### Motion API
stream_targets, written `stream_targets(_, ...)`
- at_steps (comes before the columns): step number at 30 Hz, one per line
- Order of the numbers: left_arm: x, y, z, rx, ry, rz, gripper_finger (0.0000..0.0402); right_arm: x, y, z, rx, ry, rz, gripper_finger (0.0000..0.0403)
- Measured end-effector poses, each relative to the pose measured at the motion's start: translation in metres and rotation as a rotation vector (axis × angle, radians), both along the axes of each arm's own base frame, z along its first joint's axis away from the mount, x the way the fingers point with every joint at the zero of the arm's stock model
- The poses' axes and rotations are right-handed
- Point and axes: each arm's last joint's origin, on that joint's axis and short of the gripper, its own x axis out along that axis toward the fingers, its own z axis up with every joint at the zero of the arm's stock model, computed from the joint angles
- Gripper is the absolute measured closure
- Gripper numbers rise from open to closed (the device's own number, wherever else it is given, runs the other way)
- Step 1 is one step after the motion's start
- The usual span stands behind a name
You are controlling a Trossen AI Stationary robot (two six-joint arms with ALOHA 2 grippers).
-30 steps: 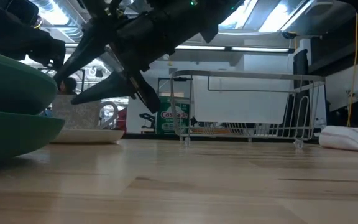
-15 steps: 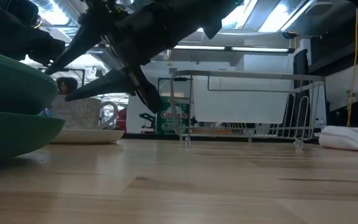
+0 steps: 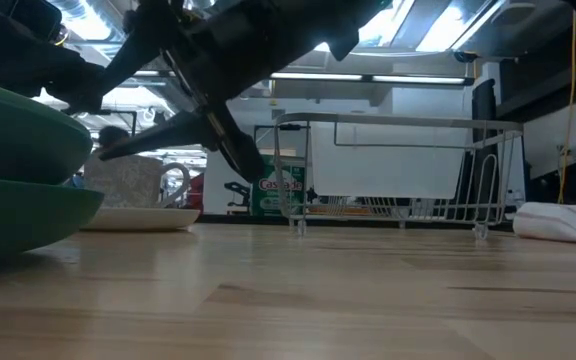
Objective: Sort dishes
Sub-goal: Put the light green plate into the dish rack
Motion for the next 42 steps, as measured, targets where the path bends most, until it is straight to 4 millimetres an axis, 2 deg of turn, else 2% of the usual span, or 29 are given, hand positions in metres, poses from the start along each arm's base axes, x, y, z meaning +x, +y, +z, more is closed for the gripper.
stream_targets(6, 0.0, 0.0, 0.0, 0.0, 0.0, 0.0, 0.027, 0.0, 0.0, 0.0, 0.027, 0.011, -0.009, 0.0242)
stream_targets(13, 0.0, 0.0, 0.0, -0.001, 0.001, 0.0, 0.027, 0.012, 0.004, -0.015, 0.069, 0.044, 0.016, 0.0242)
stream_targets(18, 0.0, 0.0, 0.0, 0.001, 0.003, 0.0, 0.027, 0.019, 0.0, -0.009, 0.072, 0.059, 0.022, 0.0245)
stream_targets(22, 0.0, 0.0, 0.0, 0.001, 0.003, -0.001, 0.027, 0.02, -0.005, -0.01, 0.069, 0.074, 0.012, 0.0279)
stream_targets(29, 0.0, 0.0, 0.0, 0.003, 0.0, -0.001, 0.027, 0.021, -0.015, -0.015, 0.019, 0.091, 0.011, 0.0379)
stream_targets(33, 0.0, 0.0, 0.0, 0.003, -0.001, -0.001, 0.027, 0.021, -0.022, -0.013, -0.022, 0.083, 0.011, 0.0383)
stream_targets(38, 0.0, 0.0, 0.0, 0.002, -0.005, -0.002, 0.027, 0.023, -0.033, -0.015, -0.028, 0.098, -0.02, 0.0364)
stream_targets(42, 0.001, 0.0, 0.003, 0.004, -0.045, -0.002, 0.027, 0.024, -0.037, -0.015, -0.035, 0.092, -0.009, 0.0378)
